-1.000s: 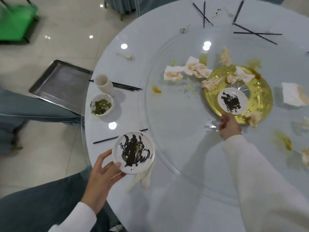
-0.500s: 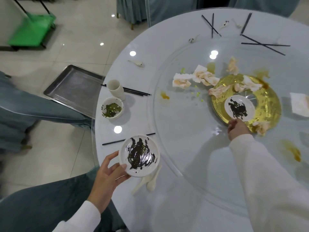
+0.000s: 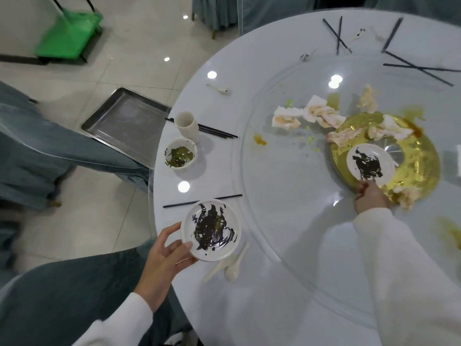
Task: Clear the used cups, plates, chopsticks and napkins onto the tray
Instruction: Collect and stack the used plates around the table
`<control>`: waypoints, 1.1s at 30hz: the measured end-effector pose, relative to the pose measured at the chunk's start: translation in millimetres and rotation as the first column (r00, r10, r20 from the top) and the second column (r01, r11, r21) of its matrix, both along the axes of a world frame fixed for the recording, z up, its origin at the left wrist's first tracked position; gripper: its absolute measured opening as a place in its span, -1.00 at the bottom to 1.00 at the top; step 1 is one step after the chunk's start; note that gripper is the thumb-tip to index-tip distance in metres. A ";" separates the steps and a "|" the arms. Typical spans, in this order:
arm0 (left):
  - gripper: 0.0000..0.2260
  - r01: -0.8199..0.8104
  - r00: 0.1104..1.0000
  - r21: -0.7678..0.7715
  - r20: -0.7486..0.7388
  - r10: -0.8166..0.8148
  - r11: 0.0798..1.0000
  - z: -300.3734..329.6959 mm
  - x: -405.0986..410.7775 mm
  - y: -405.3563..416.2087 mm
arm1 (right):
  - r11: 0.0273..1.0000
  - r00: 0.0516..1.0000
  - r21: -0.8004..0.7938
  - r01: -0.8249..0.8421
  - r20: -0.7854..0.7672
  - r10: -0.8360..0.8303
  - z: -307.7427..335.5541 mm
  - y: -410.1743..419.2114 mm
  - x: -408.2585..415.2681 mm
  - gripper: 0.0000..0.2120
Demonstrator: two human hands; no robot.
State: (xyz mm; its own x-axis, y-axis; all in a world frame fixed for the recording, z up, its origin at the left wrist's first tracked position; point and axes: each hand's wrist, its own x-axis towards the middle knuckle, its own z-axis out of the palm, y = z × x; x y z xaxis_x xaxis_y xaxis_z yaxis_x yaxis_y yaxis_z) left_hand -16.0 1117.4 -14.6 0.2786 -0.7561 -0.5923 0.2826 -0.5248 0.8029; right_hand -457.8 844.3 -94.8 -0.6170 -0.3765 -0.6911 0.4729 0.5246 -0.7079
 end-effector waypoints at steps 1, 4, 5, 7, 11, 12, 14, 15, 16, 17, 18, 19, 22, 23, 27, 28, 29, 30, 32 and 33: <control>-0.57 0.002 1.000 -0.003 0.000 -0.002 1.000 -0.4 -1.4 -0.5 | 1.000 1.000 -0.013 0.023 0.020 -0.022 2.3 5.4 2.4 -0.81; -0.57 0.015 1.000 -0.017 -0.018 -0.016 1.000 -1.7 -6.1 -2.1 | 0.999 0.999 -0.023 0.032 0.028 -0.031 8.4 28.3 13.0 -0.79; -0.56 0.021 0.999 -0.023 -0.028 -0.022 1.000 -2.5 -7.7 -2.4 | 1.000 1.000 -0.030 0.009 0.019 -0.008 13.7 40.2 17.2 -0.79; -0.55 0.037 0.999 -0.034 -0.039 -0.038 0.999 -3.6 -10.6 -2.6 | 0.999 1.000 -0.047 -0.021 -0.007 0.021 26.8 66.2 28.4 -0.86; -0.59 0.080 0.996 -0.064 -0.046 -0.083 0.995 -3.2 -13.6 1.3 | 0.983 0.985 -0.104 -0.154 -0.089 0.145 45.1 131.7 49.6 -0.99; -0.60 0.089 0.995 -0.068 -0.045 -0.092 0.994 -2.9 -13.6 3.4 | 0.973 0.977 -0.117 -0.199 -0.107 0.186 48.4 149.8 55.8 -0.98; -0.60 0.093 0.994 -0.083 -0.058 -0.098 0.992 0.1 -12.1 9.9 | 0.950 0.954 -0.137 -0.282 -0.150 0.261 53.5 187.1 69.5 -0.94; -0.60 0.093 0.993 -0.093 -0.068 -0.099 0.991 1.9 -10.8 13.6 | 0.936 0.939 -0.144 -0.322 -0.173 0.297 56.5 204.3 76.9 -0.92; -0.60 0.091 0.992 -0.102 -0.077 -0.100 0.991 4.1 -8.9 18.4 | 0.919 0.923 -0.156 -0.362 -0.196 0.330 60.2 220.4 85.5 -0.90; -0.60 0.090 0.991 -0.109 -0.086 -0.099 0.990 5.4 -7.8 22.6 | 0.900 0.904 -0.162 -0.405 -0.220 0.367 63.3 234.5 93.5 -0.88; -0.60 0.093 0.990 -0.113 -0.093 -0.103 0.989 5.8 -6.9 26.3 | 0.879 0.881 -0.161 -0.449 -0.242 0.406 65.8 246.5 101.3 -0.87; -0.60 0.099 0.989 -0.120 -0.097 -0.111 0.988 7.6 -4.7 32.3 | 0.858 0.861 -0.165 -0.487 -0.259 0.439 69.3 259.0 111.2 -0.85; -0.60 0.121 0.986 -0.136 -0.097 -0.134 0.983 11.3 1.6 50.8 | 0.815 0.830 -0.194 -0.546 -0.260 0.494 76.5 290.9 138.6 -0.80; -0.60 0.127 0.985 -0.143 -0.098 -0.142 0.981 13.1 4.0 57.9 | 0.807 0.825 -0.204 -0.555 -0.260 0.502 79.0 301.3 148.0 -0.79; -0.61 0.149 0.981 -0.160 -0.098 -0.166 0.976 15.3 14.8 89.1 | 0.786 0.816 -0.235 -0.571 -0.261 0.515 84.1 346.1 186.2 -0.78; -0.61 0.153 0.980 -0.162 -0.101 -0.171 0.975 14.7 17.3 97.2 | 0.783 0.814 -0.236 -0.575 -0.260 0.520 84.3 356.6 194.9 -0.78; -0.61 0.153 0.979 -0.164 -0.107 -0.172 0.974 14.8 20.9 107.4 | 0.774 0.806 -0.236 -0.587 -0.259 0.532 85.5 368.0 204.3 -0.78; -0.61 0.150 0.979 -0.171 -0.113 -0.171 0.974 14.6 24.4 117.5 | 0.759 0.791 -0.233 -0.608 -0.259 0.554 86.8 378.3 212.6 -0.78; -0.61 0.143 0.978 -0.189 -0.122 -0.167 0.972 16.4 31.8 139.7 | 0.723 0.753 -0.218 -0.655 -0.265 0.603 89.3 399.0 226.6 -0.79; -0.61 0.137 0.977 -0.201 -0.132 -0.166 0.970 17.3 36.5 151.7 | 0.712 0.739 -0.208 -0.671 -0.272 0.617 91.7 408.9 233.6 -0.79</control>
State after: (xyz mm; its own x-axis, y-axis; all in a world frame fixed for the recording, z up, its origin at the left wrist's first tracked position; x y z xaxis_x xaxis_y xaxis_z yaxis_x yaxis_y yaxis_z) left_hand 20.5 1269.1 2.7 0.0729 -0.8852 -0.4595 0.3339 -0.4125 0.8476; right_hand -224.2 1253.2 -3.1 -0.2482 -0.8807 -0.4034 -0.0487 0.4273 -0.9028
